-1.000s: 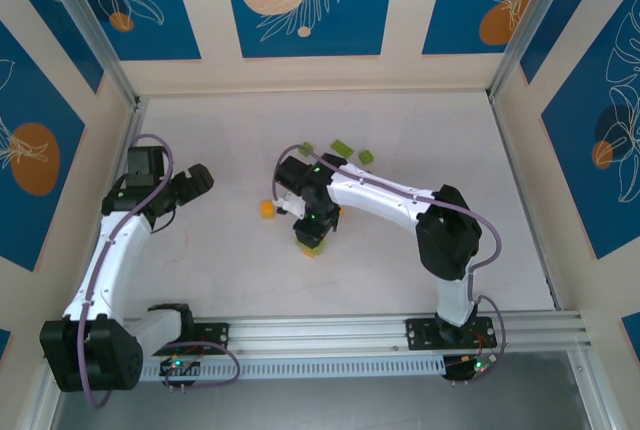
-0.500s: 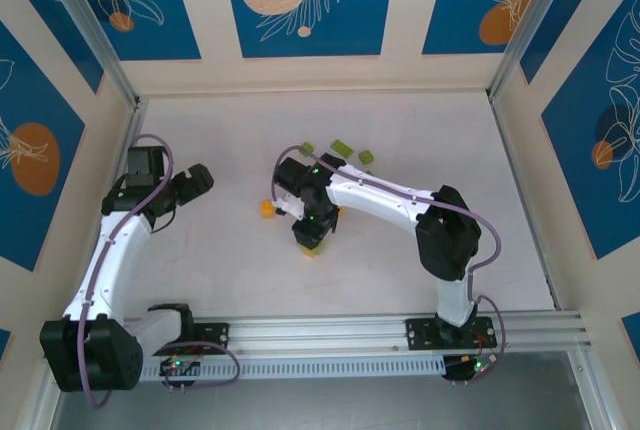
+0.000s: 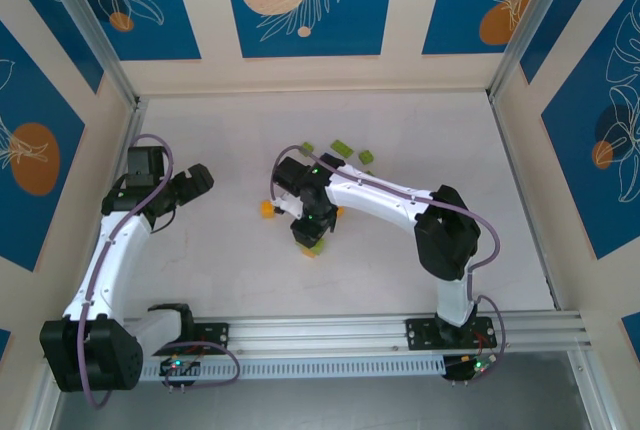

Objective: Assemble a carrot with lego

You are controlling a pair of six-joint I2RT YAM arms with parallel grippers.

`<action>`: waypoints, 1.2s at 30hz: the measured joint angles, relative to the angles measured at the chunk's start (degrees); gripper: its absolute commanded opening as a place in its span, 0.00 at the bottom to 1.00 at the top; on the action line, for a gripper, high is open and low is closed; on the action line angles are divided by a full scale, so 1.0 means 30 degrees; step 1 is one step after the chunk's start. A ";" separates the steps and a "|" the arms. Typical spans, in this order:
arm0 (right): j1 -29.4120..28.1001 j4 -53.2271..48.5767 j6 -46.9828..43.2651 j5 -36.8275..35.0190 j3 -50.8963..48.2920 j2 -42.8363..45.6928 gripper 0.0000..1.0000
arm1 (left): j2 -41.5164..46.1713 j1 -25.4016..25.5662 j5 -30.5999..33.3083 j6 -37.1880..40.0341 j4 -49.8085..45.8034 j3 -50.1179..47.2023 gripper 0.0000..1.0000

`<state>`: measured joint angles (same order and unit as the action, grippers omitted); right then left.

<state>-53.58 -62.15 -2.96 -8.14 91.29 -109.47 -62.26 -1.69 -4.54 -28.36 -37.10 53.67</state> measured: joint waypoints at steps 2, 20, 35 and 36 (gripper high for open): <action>0.0000 0.0015 -0.0007 0.0000 0.0007 -0.0022 0.32 | 0.0000 0.0000 0.0000 0.0000 0.0000 0.0000 0.95; -0.0291 -0.0175 -0.0036 -0.0219 0.0532 -0.0634 0.32 | 0.0000 0.0000 0.0000 0.0000 0.0000 0.0000 0.95; -0.0444 -0.0423 -0.0073 -0.0474 0.0692 -0.0838 0.32 | 0.0000 0.0000 -0.0007 0.0000 0.0007 -0.0051 0.95; -0.0466 -0.0401 -0.0066 -0.0488 0.0670 -0.0838 0.32 | 0.0000 0.0000 -0.0007 0.0000 0.0007 -0.0051 0.95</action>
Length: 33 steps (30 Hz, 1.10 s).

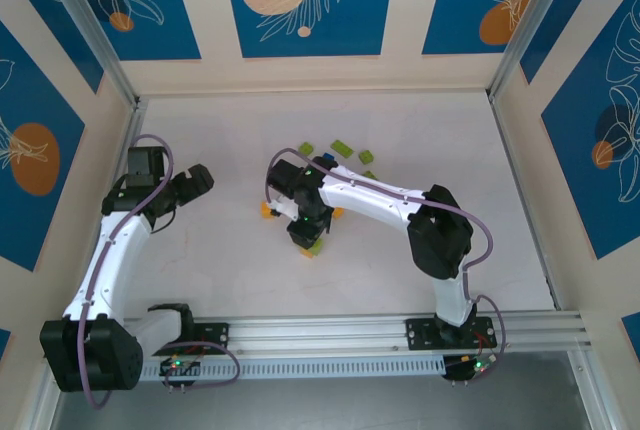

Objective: Assemble a carrot with lego

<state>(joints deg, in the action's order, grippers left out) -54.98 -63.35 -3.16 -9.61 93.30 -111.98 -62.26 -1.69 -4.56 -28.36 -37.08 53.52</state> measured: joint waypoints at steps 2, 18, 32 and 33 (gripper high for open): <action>-0.0036 0.0029 0.0007 -0.0073 -0.0044 0.0007 0.32 | 0.0000 0.0000 0.0000 0.0000 0.0000 0.0000 0.95; -0.0211 0.0240 0.0058 -0.0372 -0.0138 0.0109 0.32 | -0.0051 0.0000 -0.0189 0.0000 0.0044 -0.0007 0.95; -0.0627 -0.0372 0.0219 -0.0109 0.0444 0.0000 0.33 | -0.0051 0.0000 -0.0189 0.0007 0.0051 -0.0007 0.95; -0.0670 -0.0583 0.0270 -0.0168 0.0568 0.0000 0.33 | -0.0051 0.0000 -0.0189 0.0000 0.0051 -0.0007 0.95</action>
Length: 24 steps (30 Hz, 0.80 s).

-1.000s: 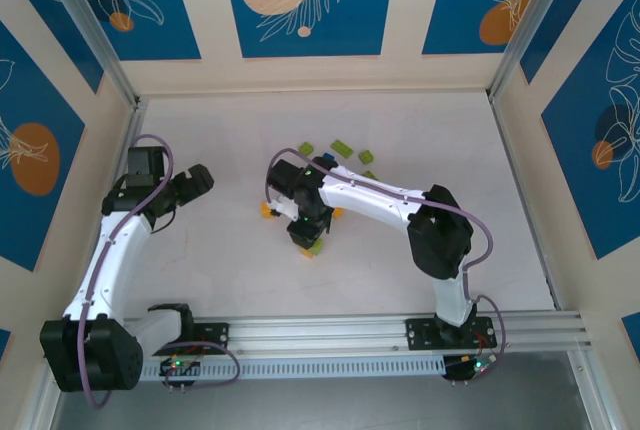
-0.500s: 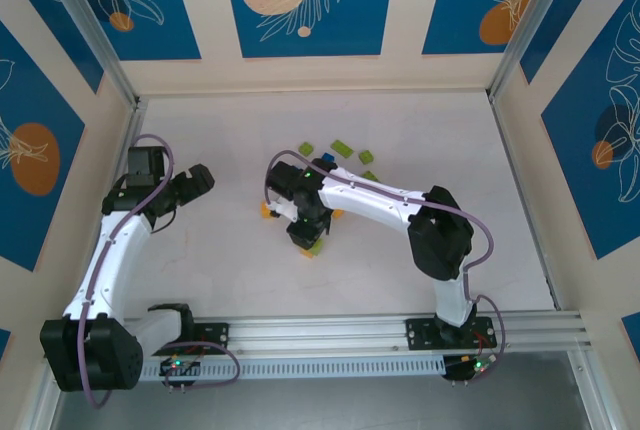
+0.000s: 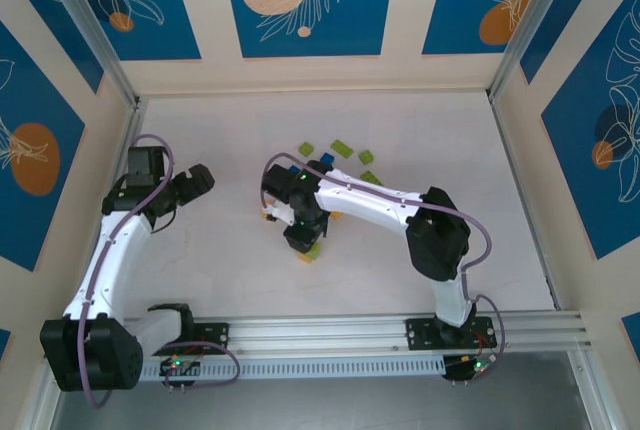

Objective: Assemble a carrot with lego

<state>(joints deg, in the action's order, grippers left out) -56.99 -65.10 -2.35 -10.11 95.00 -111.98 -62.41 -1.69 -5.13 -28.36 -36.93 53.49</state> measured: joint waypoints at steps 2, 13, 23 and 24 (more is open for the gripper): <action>-0.0022 -0.0270 0.0117 -0.0087 0.0277 0.0000 0.33 | 0.0000 0.0000 0.0000 0.0000 0.0000 0.0000 0.95; -0.0022 -0.0452 0.0452 -0.0794 0.0597 0.0007 0.33 | 0.0000 0.0000 0.0000 0.0000 -0.0007 0.0000 0.95; -0.0087 -0.0175 0.0597 -0.1166 -0.0270 0.0022 0.33 | 0.0000 0.0000 0.0000 0.0000 -0.0007 0.0000 0.95; -0.0095 -0.0138 0.0648 -0.1202 -0.0350 0.0058 0.34 | 0.0000 0.0000 0.0000 0.0000 -0.0007 0.0000 0.95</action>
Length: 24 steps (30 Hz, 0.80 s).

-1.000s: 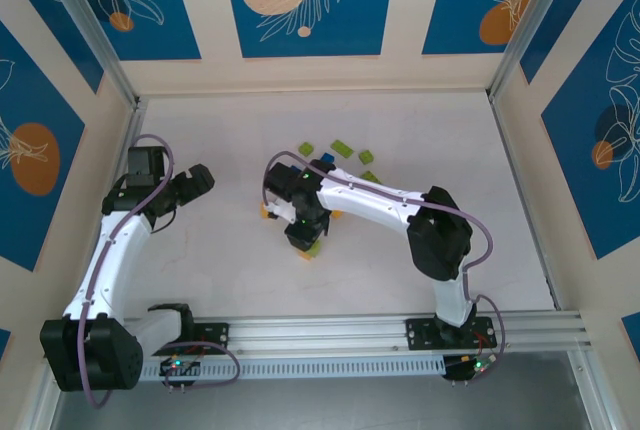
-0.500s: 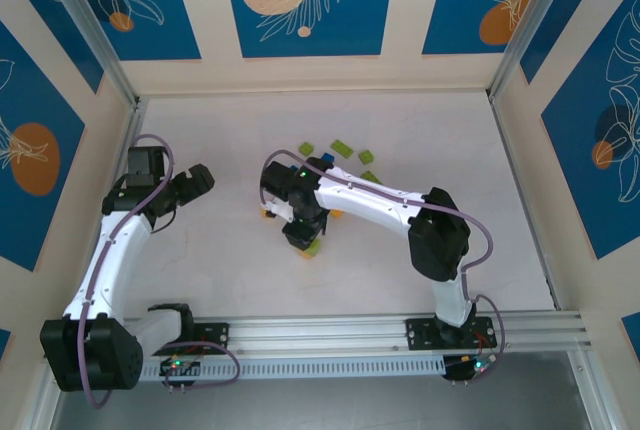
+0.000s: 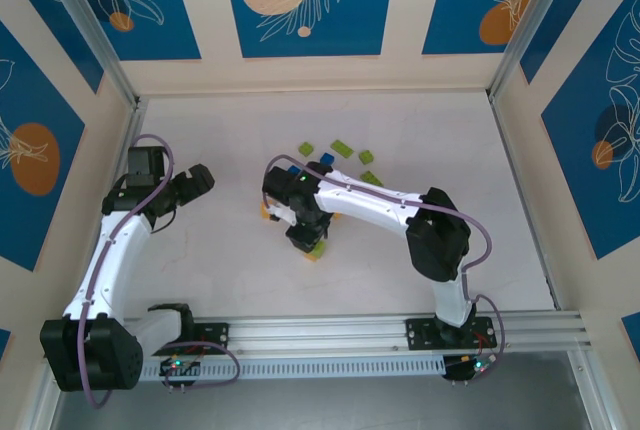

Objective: Assemble a carrot with lego

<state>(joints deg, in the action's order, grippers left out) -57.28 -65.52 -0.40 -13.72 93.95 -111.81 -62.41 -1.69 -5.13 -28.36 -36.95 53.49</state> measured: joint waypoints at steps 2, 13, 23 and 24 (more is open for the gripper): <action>0.0000 0.0109 0.0073 -0.0007 -0.0146 0.0095 0.36 | 0.0000 0.0000 0.0000 0.0007 0.0000 0.0000 0.95; -0.0124 0.0430 0.0539 0.0073 -0.0991 0.0255 0.62 | 0.0000 0.0000 -0.0007 0.0007 0.0000 0.0000 0.95; 0.0051 0.0452 0.0495 -0.0022 -0.0976 0.2390 0.78 | 0.0000 0.0000 -0.0007 0.0007 0.0000 0.0000 0.95; 0.0182 0.0452 0.0503 -0.0138 -0.0969 0.2776 0.78 | 0.0000 0.0000 -0.0007 0.0007 0.0000 0.0000 0.95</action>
<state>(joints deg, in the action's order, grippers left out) -56.73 -64.16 1.10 -14.13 91.05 -103.48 -62.41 -1.69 -5.15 -28.34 -36.95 53.49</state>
